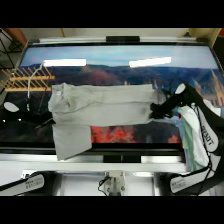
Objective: Fold the shirts.
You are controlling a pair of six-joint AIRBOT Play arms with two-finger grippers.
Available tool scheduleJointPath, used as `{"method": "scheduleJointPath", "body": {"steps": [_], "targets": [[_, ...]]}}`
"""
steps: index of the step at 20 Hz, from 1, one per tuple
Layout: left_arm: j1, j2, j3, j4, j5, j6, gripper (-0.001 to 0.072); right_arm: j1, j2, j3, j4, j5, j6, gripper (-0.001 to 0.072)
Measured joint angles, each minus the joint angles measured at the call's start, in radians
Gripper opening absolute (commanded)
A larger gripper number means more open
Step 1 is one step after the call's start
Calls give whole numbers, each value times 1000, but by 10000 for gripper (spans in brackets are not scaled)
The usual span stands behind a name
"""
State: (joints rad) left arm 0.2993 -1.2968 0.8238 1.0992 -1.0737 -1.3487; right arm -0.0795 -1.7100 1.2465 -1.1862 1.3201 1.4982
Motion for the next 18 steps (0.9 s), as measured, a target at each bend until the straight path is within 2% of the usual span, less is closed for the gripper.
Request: {"method": "scheduleJointPath", "body": {"steps": [4, 7, 11, 13, 15, 18], "targets": [[-1, 84, 170, 0, -63, 11, 34, 6, 121, 72, -14, -18, -37, 78], [-1, 208, 490, -21, -78, 14, 36, -2, 302, 270, -59, -31, -88, 78], [-1, 363, 983, -44, 27, 11, 35, -10, 571, 579, -183, -163, -150, 78], [0, 432, 1139, -35, 80, -12, 35, -11, 697, 669, -227, -232, -161, 78], [1, 508, 1215, -31, 105, -41, 35, -13, 810, 716, -260, -259, -169, 78], [1, 592, 1235, 7, 42, -89, 36, -13, 921, 747, -305, -215, -175, 78]]}}
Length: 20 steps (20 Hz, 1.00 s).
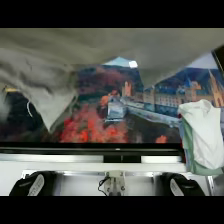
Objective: Fold the shirts.
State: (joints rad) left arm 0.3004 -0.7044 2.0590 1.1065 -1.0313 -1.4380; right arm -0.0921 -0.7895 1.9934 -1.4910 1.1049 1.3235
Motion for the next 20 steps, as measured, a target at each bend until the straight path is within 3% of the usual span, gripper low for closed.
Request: {"method": "scheduleJointPath", "body": {"steps": [7, 12, 15, 20], "targets": [[0, 61, -71, 82, -155, -48, 37, 0, 12, 14, -105, 289, 36, 78], [-2, 22, -366, 90, -223, -4, 36, 1, -149, -148, -106, 454, 90, 78], [-22, -73, -569, 87, -204, 14, 35, 1, -278, -352, -104, 394, 104, 78], [-126, -381, -695, 98, -58, 50, 36, 19, -552, -489, -114, 92, 157, 78]]}}
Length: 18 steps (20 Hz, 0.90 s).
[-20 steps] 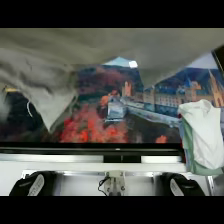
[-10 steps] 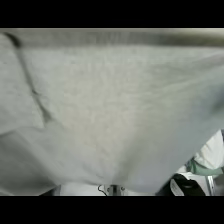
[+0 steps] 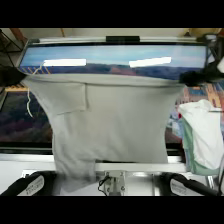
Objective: Fold the shirts.
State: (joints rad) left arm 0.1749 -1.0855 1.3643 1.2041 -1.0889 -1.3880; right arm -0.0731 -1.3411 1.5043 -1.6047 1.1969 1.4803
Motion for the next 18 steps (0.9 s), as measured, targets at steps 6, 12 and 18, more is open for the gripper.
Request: {"method": "scheduleJointPath", "body": {"steps": [6, 12, 18], "targets": [[-60, -399, 119, 2, 189, -17, 37, 57, -221, -27, 24, -429, 58, 78], [-69, -603, 174, -42, 285, -37, 37, 68, -342, -30, 114, -600, 171, 78], [-69, -629, 174, -49, 78, 27, 36, 48, -344, -30, 97, -407, 172, 78]]}}
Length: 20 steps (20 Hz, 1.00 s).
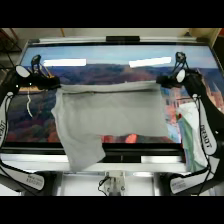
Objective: Fold the shirts.
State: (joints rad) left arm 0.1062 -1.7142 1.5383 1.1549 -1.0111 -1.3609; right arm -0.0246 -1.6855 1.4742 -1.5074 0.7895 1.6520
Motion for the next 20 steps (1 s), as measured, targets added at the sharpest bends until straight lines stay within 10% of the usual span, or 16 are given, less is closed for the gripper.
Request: {"method": "scheduleJointPath", "body": {"steps": [12, 13, 14, 16, 20], "targets": [[-6, -10, -113, 55, -212, -40, 37, -16, -68, -1, -16, 286, -37, 80], [-7, -10, -114, 56, -216, -42, 51, -16, -70, -1, -18, 293, -37, 185], [-7, -11, -115, 56, -219, -45, 178, -16, -71, -1, -18, 294, -36, 456], [-7, -10, -117, 58, -232, -47, 558, -18, -72, 0, -22, 304, -37, 535], [3, 29, -117, 52, -310, -49, 548, -23, -32, 21, -31, 402, -68, 535]]}}
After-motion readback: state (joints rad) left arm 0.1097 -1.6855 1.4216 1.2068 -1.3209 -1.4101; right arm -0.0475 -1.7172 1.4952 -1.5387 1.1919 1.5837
